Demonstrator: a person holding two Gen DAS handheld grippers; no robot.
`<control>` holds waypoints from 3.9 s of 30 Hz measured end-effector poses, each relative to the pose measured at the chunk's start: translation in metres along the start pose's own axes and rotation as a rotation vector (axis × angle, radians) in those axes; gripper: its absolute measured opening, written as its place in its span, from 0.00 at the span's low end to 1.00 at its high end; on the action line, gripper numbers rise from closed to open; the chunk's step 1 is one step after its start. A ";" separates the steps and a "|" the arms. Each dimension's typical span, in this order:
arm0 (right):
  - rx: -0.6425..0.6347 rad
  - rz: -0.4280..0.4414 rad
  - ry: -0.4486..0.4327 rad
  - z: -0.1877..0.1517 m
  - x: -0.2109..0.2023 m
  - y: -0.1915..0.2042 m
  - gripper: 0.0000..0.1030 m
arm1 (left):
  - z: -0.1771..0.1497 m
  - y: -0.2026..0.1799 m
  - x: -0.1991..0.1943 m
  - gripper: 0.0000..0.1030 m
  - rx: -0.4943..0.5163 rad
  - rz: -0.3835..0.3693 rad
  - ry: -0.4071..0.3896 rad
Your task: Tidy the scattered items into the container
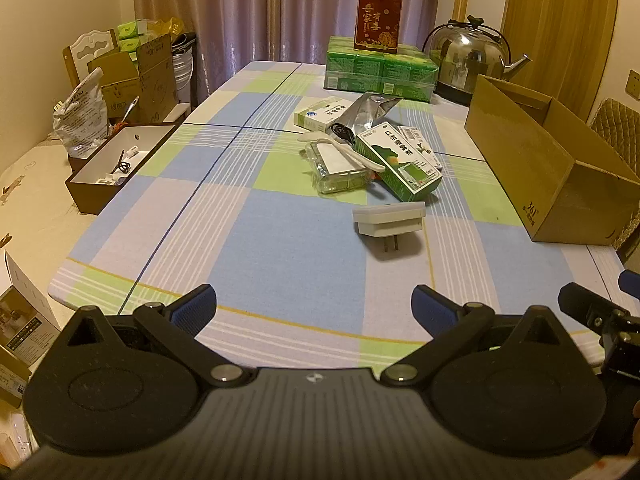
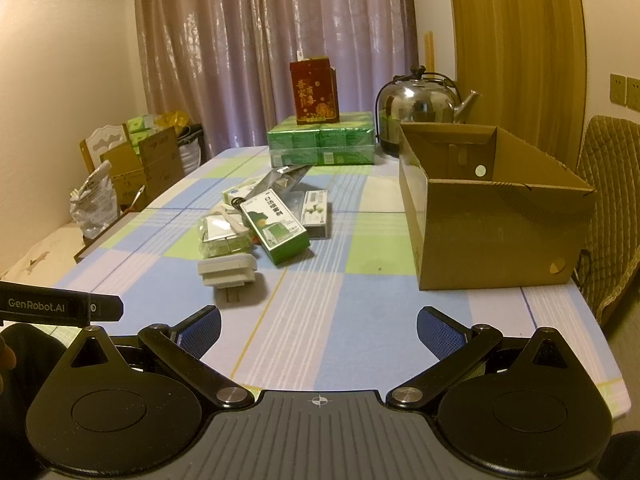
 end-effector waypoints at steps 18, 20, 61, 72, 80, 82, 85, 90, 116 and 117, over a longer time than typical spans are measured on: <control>0.001 0.004 0.004 -0.001 0.000 -0.001 0.98 | 0.000 0.000 0.000 0.99 -0.001 0.002 0.000; 0.000 0.004 0.005 -0.001 0.001 -0.001 0.98 | 0.000 0.000 0.000 0.99 -0.001 0.002 0.001; -0.022 0.046 0.008 0.017 0.022 0.010 0.98 | 0.035 0.007 0.012 0.99 0.056 -0.082 -0.080; -0.033 0.101 0.097 0.026 0.077 0.039 0.98 | 0.081 0.044 0.044 0.99 0.097 -0.049 -0.114; -0.021 0.126 0.155 0.022 0.109 0.053 0.98 | 0.085 0.059 0.080 0.99 0.094 -0.045 -0.070; -0.024 0.127 0.161 0.020 0.113 0.055 0.98 | 0.085 0.061 0.085 0.99 0.096 -0.048 -0.069; -0.042 0.127 0.162 0.019 0.117 0.059 0.98 | 0.086 0.062 0.090 0.99 0.111 -0.050 -0.075; -0.082 0.138 0.159 0.014 0.125 0.072 0.98 | 0.089 0.066 0.100 0.99 0.117 -0.067 -0.067; -0.168 0.100 0.180 0.010 0.207 0.099 0.83 | 0.098 0.080 0.170 0.99 0.204 -0.177 0.018; -0.167 0.099 0.186 0.008 0.209 0.099 0.80 | 0.097 0.079 0.171 0.99 0.208 -0.178 0.022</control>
Point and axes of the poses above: each gripper's, at about its wrist camera, not at the fingertips, and x roughly the way its jaws point, y to its left, z to its top, the point moved 8 cm from there along x, roughly the way its jaws point, and after that the axes turned 2 degrees about x, right-handed, at the moved point
